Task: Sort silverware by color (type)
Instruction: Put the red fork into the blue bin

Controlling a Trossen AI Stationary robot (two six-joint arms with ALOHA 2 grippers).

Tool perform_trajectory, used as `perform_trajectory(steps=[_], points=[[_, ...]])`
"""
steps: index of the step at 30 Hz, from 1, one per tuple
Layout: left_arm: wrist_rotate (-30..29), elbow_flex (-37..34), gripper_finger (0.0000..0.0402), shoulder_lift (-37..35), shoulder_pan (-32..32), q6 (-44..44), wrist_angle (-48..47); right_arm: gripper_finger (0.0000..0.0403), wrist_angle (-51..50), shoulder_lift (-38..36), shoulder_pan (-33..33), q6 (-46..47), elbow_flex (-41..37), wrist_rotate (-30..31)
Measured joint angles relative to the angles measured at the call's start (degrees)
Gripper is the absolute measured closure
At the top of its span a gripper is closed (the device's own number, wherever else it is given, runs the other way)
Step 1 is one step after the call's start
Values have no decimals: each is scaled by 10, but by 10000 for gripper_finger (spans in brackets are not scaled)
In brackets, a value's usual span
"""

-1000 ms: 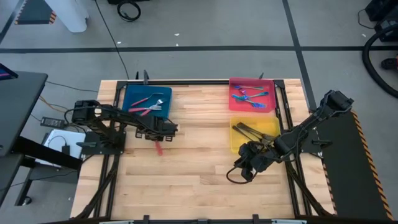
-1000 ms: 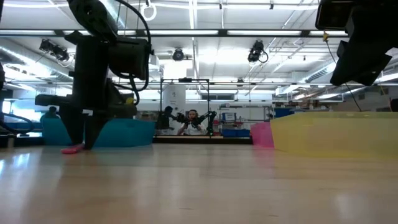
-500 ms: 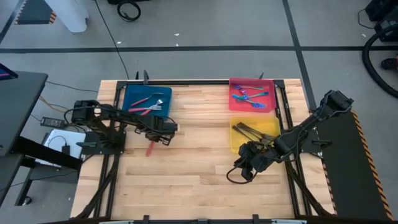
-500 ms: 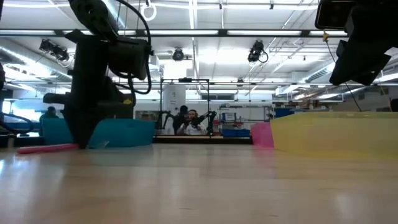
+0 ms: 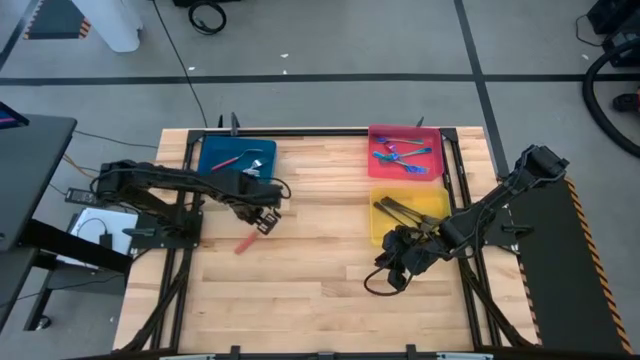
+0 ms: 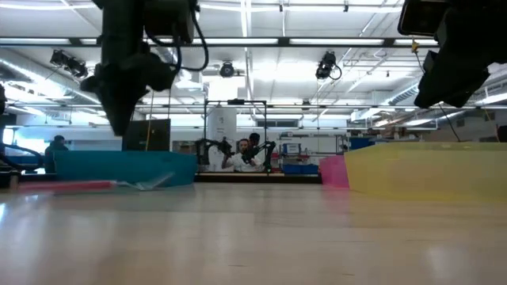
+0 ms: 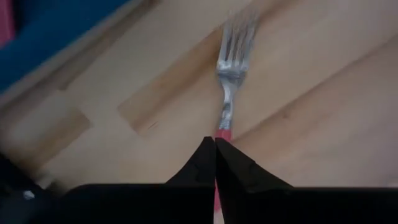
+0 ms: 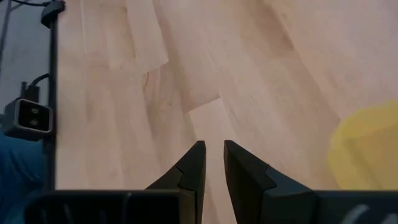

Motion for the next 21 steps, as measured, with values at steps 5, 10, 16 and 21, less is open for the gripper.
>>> perform_trajectory(steps=[5, 10, 16, 21], points=[[-2, 27, 400, -16, 5, 34, -33, 337, 3, -1, -28, -34, 0, 0], [-3, 11, 398, -17, 3, 38, -23, 337, 5, -3, -65, -60, 0, 0], [-4, -45, 380, -6, -12, 59, 66, 337, 3, -3, -95, -67, 0, 0], [-4, -80, 340, 3, -12, 57, 161, 337, 1, -3, -109, -67, 0, -12]])
